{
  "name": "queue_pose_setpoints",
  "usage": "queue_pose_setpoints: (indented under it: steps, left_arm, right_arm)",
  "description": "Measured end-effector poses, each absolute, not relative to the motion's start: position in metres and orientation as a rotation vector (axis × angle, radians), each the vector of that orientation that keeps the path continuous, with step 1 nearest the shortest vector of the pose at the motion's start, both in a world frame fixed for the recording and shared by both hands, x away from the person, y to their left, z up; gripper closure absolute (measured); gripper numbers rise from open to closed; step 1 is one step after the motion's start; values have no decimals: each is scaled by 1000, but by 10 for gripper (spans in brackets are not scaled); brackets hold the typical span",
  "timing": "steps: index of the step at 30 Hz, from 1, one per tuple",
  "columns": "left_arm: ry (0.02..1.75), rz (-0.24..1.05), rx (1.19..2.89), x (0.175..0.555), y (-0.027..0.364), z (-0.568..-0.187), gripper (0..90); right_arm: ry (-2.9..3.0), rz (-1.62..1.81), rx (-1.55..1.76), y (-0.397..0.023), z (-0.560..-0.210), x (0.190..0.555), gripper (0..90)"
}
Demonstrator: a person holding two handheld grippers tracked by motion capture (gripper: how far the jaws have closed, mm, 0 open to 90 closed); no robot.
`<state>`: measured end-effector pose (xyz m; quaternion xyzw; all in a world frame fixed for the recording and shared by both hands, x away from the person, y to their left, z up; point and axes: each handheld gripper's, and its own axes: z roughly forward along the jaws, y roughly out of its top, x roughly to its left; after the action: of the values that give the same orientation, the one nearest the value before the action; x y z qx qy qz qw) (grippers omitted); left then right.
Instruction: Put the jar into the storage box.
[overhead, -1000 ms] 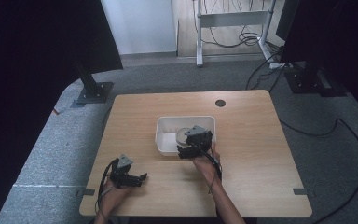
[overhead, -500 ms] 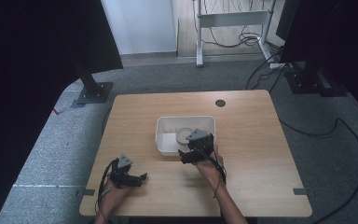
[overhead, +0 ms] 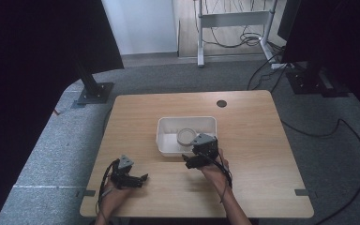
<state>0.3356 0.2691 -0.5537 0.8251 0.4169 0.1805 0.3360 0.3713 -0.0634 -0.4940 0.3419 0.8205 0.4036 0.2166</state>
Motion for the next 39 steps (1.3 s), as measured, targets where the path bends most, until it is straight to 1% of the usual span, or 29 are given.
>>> queue_pose_setpoints:
  steps: [39]
  left_arm:
    - [1092,474,2148,335,269,-554,12]
  right_arm:
    - [2242,1133,1019,-116,-505,343,27]
